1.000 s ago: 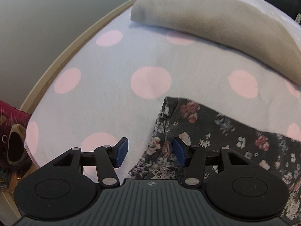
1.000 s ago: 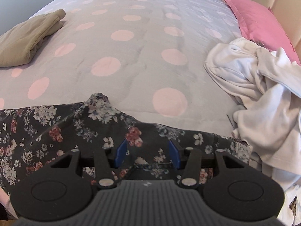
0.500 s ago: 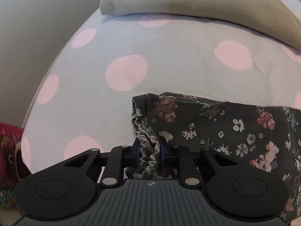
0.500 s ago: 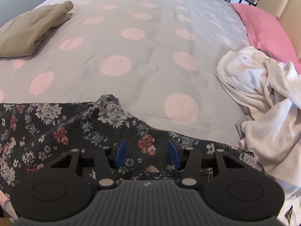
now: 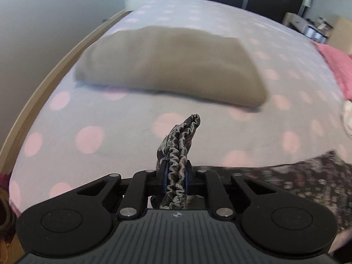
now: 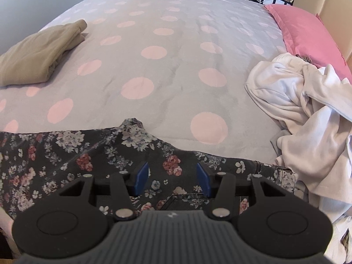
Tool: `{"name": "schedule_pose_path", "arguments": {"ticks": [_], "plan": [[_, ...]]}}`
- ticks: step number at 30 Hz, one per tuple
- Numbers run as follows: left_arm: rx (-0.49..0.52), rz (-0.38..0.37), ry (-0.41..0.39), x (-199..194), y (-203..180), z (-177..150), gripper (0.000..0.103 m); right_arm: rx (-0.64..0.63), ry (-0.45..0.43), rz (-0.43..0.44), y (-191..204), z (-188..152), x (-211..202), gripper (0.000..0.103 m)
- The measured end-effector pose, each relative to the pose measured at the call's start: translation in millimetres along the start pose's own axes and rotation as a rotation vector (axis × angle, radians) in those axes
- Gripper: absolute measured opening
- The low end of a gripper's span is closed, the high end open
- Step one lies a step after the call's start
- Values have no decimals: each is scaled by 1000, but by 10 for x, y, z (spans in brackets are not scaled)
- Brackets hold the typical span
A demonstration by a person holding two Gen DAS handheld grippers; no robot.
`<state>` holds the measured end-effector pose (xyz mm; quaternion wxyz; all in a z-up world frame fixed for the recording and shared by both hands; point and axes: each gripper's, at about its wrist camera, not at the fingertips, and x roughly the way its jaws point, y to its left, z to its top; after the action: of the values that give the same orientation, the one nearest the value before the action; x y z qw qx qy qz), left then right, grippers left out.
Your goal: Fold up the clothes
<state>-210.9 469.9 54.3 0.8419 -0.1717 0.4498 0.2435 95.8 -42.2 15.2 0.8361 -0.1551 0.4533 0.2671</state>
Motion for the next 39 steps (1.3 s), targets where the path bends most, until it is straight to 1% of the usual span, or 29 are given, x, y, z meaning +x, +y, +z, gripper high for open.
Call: {"name": "schedule_pose_path", "arguments": {"ticks": [5,7,10,14,18,23,27,29,30,32,33,35,36,38,39], "plan": [[114,-49,-21,-288,-1014,77,11,-14,-36,66,82,-64,-222,52],[154,-77,-33,-378,-1446,44,11,-20,-48,94,106,-103,-311,52],[209,-134,-51,-450,-2052,-73,11,-17,-56,103,67,-177,-390,52],[276,-216,-54,-344,-2793,-284,11,7,-47,108,-43,-287,-432,52],[353,-275,-10,-92,-3347,-522,11,36,-11,100,-192,-423,-370,52],[432,-313,82,359,-3792,-775,11,37,47,71,-301,-586,-213,51],[483,-334,168,716,-3998,-922,11,33,75,68,-331,-642,-130,51],[515,-351,210,865,-4066,-1001,13,26,80,65,-325,-648,-107,51],[528,-363,230,921,-4093,-1038,15,23,82,63,-322,-650,-97,51],[541,-395,254,968,-4122,-1077,24,25,83,62,-327,-643,-87,51],[545,-408,254,961,-4123,-1087,26,31,78,67,-332,-635,-95,51],[553,-438,250,931,-4120,-1093,35,44,70,78,-343,-619,-111,51],[557,-458,244,898,-4115,-1082,37,51,65,85,-348,-611,-119,51],[552,-515,235,817,-4084,-1043,43,78,56,123,-356,-585,-149,50],[551,-534,232,778,-4070,-1023,44,91,52,145,-357,-572,-163,48]]}}
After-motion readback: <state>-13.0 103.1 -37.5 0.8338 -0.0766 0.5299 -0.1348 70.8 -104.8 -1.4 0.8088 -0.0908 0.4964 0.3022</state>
